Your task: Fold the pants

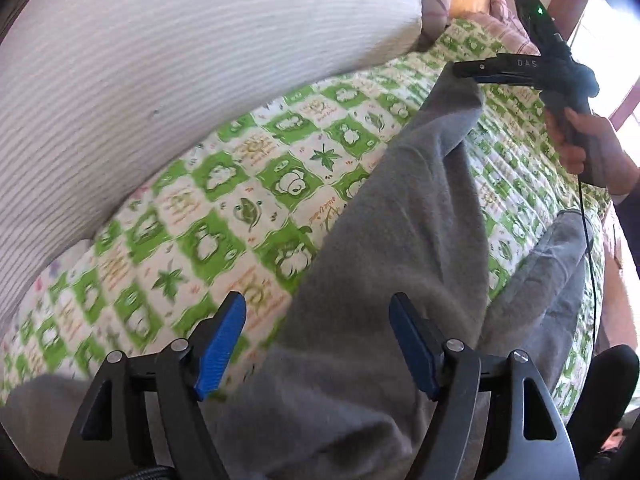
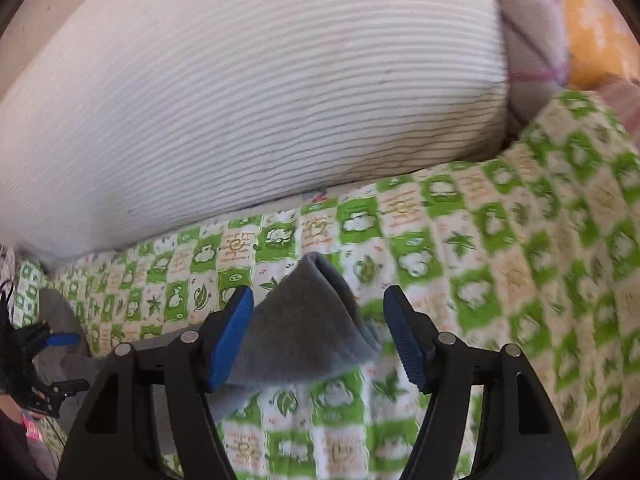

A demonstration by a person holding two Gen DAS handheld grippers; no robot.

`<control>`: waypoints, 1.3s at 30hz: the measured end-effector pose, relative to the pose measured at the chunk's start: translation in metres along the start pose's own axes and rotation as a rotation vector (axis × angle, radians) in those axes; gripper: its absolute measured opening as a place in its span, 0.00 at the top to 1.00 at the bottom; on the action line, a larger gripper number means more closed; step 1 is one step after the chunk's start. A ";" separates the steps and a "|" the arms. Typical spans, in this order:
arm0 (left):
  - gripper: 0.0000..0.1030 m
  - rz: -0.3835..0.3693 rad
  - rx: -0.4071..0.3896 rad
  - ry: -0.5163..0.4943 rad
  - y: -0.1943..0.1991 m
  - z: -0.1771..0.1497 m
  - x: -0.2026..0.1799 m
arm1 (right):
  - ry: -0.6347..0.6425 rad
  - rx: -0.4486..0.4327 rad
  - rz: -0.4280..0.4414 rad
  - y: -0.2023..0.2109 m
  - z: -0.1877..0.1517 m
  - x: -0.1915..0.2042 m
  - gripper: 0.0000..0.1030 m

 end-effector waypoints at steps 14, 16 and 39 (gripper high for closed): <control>0.94 0.063 0.030 -0.093 -0.005 -0.018 -0.030 | 0.059 -0.089 0.032 0.042 -0.009 -0.001 0.89; 0.94 0.060 0.004 -0.099 0.010 -0.022 -0.039 | 0.080 -0.120 0.049 0.061 -0.013 0.001 0.89; 0.99 -0.038 -0.083 -0.138 0.072 -0.091 -0.132 | 0.069 -0.179 0.270 0.163 -0.155 -0.033 0.89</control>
Point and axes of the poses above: each gripper's, at about its wrist camera, not at the fingertips, and y roughly against the way its jaws point, x to its left, z to its top, the point moved 8 cm from there along -y, roughly the way its jaws point, and after that the axes turned 1 degree about -y, right-handed, at the moved point
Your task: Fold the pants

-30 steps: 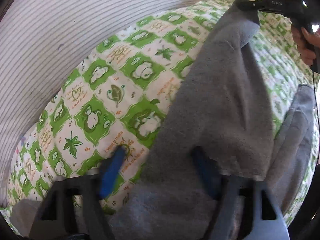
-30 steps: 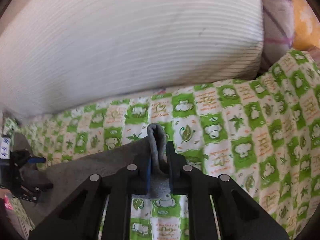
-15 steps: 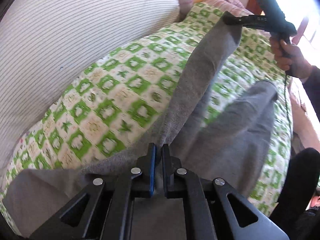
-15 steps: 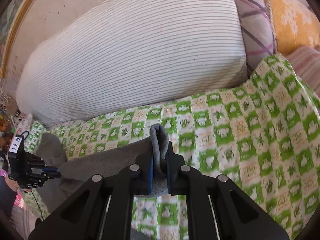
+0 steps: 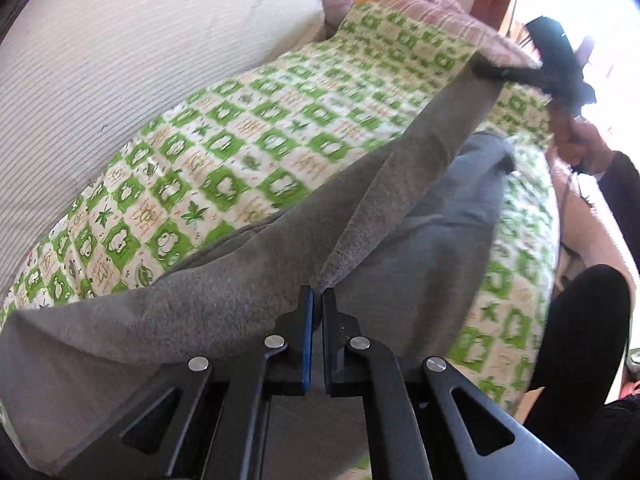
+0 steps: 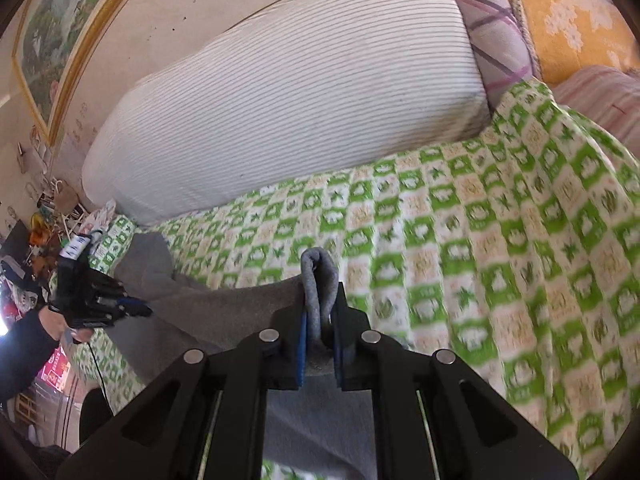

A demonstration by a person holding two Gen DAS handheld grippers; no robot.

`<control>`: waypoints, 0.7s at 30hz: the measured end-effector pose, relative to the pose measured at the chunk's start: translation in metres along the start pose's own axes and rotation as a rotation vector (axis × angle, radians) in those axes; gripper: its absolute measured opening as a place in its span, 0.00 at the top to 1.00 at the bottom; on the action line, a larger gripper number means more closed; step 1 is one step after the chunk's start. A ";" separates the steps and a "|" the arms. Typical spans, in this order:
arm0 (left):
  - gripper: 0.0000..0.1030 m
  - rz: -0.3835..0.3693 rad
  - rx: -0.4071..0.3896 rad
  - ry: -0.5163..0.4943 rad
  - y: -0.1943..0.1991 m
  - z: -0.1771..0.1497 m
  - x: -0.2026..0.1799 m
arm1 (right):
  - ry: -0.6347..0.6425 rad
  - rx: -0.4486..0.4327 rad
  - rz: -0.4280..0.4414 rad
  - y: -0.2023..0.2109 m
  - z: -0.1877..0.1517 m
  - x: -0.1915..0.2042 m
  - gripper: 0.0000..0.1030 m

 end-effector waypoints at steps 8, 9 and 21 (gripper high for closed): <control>0.99 -0.062 0.019 -0.006 -0.004 -0.031 -0.046 | -0.026 0.009 0.031 0.009 -0.042 -0.017 0.89; 0.99 -0.064 0.030 -0.003 -0.008 -0.037 -0.048 | -0.023 0.014 0.028 0.009 -0.048 -0.017 0.89; 0.97 -0.124 0.046 0.131 -0.026 -0.061 -0.049 | -0.012 0.106 -0.037 0.002 -0.096 -0.026 0.85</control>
Point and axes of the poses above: each gripper's, at about its wrist camera, not at the fingertips, and y roughly against the way its jaws point, x to its left, z to its top, the point moved 8 cm from there along -y, roughly the way its jaws point, and after that the axes turned 1 degree about -y, right-handed, at the moved point
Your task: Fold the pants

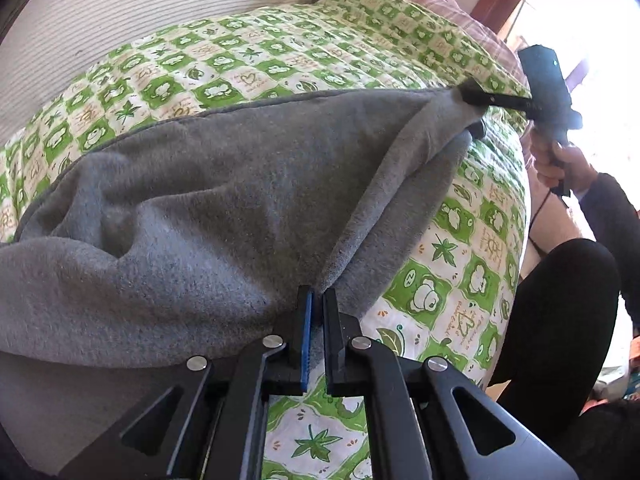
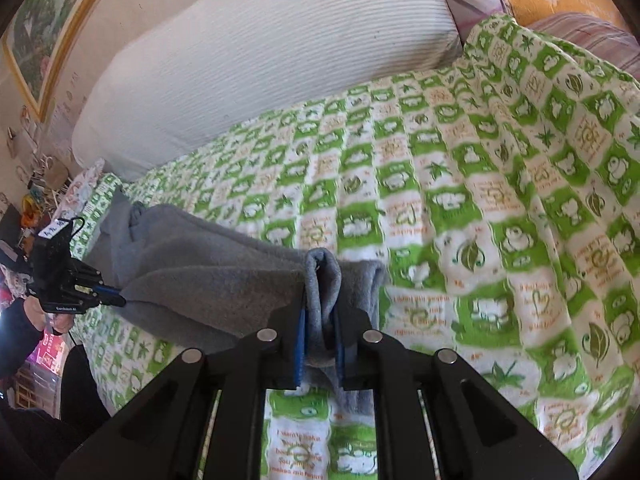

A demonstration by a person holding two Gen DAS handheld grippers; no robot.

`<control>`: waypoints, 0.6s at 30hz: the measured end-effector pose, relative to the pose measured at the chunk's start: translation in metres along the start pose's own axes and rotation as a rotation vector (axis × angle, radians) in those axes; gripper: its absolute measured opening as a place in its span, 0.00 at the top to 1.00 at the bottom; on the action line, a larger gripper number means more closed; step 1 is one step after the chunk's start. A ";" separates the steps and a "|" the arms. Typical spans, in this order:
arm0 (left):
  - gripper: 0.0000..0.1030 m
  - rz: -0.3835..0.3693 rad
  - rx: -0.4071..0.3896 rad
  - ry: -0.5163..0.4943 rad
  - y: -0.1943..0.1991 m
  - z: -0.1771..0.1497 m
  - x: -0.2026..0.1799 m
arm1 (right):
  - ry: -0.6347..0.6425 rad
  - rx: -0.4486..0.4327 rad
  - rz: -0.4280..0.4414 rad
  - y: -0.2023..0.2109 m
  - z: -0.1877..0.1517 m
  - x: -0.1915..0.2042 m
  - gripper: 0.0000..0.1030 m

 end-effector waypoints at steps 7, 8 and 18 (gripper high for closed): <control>0.79 0.008 -0.053 0.047 0.036 -0.011 0.010 | -0.048 -0.059 0.017 0.027 0.014 0.030 0.17; 0.77 0.012 -0.059 0.056 0.041 -0.013 0.014 | -0.036 -0.078 0.023 0.030 0.020 0.040 0.17; 0.55 0.139 -0.170 0.328 0.117 -0.052 0.131 | 0.126 -0.024 0.206 -0.026 0.047 0.189 0.17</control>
Point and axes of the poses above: each gripper's, at about its wrist camera, not at the fingertips, and y roughly against the way its jaws point, x to its left, z to its top, the point moved 8 cm from there along -y, roughly the way its jaws point, and after that the axes turned 1 degree about -y, right-handed, at the moved point
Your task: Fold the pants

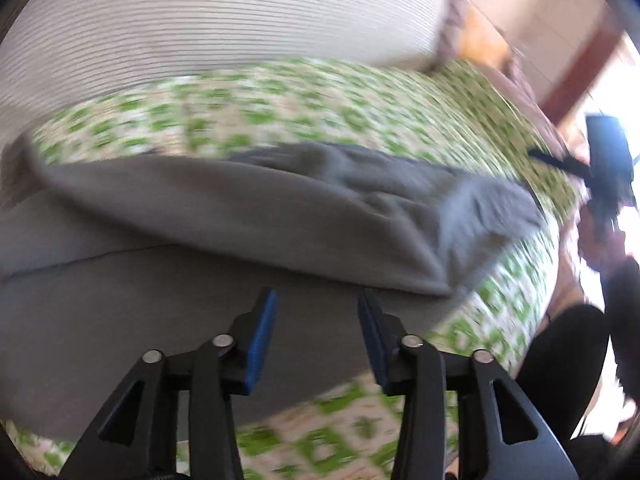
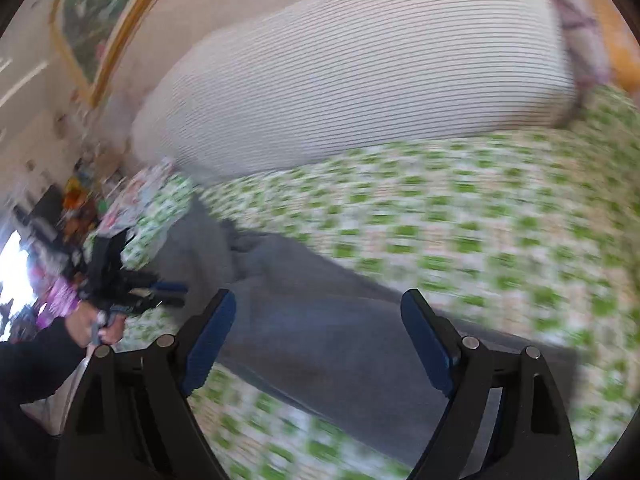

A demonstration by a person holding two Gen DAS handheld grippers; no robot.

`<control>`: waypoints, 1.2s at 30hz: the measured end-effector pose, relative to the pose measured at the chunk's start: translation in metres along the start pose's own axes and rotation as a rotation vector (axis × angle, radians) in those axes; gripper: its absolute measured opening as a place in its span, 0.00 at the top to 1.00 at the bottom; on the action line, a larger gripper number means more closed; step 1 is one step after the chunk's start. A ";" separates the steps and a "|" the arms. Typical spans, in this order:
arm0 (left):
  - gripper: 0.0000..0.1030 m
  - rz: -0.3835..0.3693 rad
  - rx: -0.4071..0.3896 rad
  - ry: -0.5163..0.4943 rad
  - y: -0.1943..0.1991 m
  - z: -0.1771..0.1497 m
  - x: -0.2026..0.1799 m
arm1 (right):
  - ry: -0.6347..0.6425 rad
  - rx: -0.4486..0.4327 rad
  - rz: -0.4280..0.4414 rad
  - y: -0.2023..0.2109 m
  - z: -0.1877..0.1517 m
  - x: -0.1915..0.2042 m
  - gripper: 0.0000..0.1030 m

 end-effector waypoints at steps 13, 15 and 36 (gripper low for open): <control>0.43 0.192 -0.092 0.339 0.052 0.043 0.166 | 0.253 0.256 0.107 -0.162 -0.011 0.151 0.17; 0.43 0.217 -0.096 0.364 0.053 0.051 0.185 | 0.267 0.270 0.108 -0.177 -0.013 0.163 0.17; 0.92 0.434 0.016 0.591 -0.008 0.087 0.269 | 0.404 0.301 -0.159 -0.298 -0.018 0.185 0.64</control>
Point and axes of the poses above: each gripper's, at about its wrist camera, not at the fingertips, and y roughly against the way its jaws point, x to its left, z to its top, the point moved 8 cm from there along -y, roughly the way its jaws point, and after that the axes turned 1 degree about -y, right-handed, at the moved point
